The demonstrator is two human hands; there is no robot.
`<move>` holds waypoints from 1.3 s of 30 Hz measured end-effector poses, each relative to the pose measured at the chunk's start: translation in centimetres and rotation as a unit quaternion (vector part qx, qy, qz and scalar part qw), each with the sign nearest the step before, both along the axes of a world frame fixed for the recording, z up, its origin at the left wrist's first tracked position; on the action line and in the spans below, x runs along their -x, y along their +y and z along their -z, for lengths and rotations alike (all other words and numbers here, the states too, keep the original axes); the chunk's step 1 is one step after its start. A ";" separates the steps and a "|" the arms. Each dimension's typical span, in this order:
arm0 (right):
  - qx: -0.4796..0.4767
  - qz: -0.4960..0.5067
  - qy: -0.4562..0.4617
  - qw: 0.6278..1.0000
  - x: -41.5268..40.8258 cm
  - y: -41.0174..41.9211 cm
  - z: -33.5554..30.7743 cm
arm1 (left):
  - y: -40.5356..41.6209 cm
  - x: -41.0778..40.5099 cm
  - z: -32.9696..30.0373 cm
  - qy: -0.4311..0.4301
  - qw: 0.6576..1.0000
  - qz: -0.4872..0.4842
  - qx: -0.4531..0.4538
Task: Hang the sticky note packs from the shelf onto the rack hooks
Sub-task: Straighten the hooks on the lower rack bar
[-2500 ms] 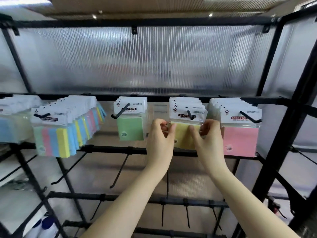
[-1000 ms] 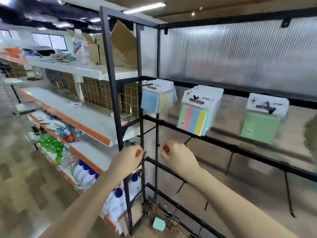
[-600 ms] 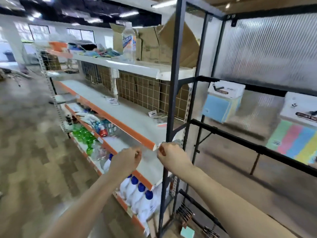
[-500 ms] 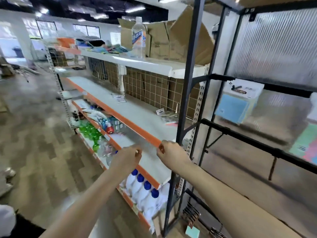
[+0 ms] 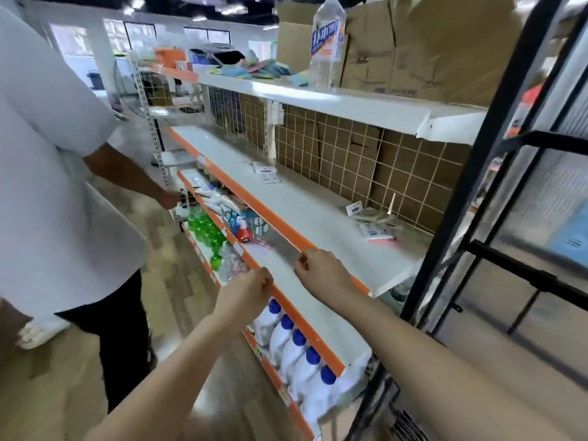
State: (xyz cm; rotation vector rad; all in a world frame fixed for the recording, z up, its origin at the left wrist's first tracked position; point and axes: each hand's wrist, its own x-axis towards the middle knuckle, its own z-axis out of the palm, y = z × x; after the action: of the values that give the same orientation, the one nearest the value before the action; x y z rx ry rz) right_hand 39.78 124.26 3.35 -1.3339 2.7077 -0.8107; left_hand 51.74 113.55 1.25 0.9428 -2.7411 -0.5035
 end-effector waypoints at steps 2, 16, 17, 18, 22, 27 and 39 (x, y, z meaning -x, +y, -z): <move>0.004 0.003 -0.009 1.000 1.5 -2.3 0.3 | -2.1 1.6 0.3 -0.012 1.000 0.006 -0.003; -0.005 0.031 -0.037 0.999 11.8 -16.2 2.9 | -15.6 12.6 2.4 -0.048 0.998 0.044 -0.003; -0.008 0.032 -0.037 0.999 12.2 -17.1 3.2 | -16.6 13.2 2.7 -0.053 0.998 0.047 -0.003; -0.012 0.035 -0.038 0.999 12.6 -18.0 3.4 | -17.7 13.7 3.0 -0.057 0.997 0.048 -0.003; -0.017 0.060 -0.044 0.997 14.2 -22.5 3.9 | -22.7 15.9 4.0 -0.055 0.996 0.069 0.011; -0.011 0.105 -0.050 0.993 15.3 -29.0 3.9 | -30.6 18.0 4.6 -0.050 0.993 0.104 0.001; -0.036 0.185 -0.059 0.980 16.5 -41.3 5.1 | -43.7 21.1 5.5 -0.066 0.984 0.168 -0.005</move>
State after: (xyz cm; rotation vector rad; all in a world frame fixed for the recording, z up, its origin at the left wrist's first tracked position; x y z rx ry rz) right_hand 23.24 82.95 -1.73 -0.7498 2.8955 -0.7702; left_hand 30.69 69.80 -4.22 0.5301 -3.0385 -0.5255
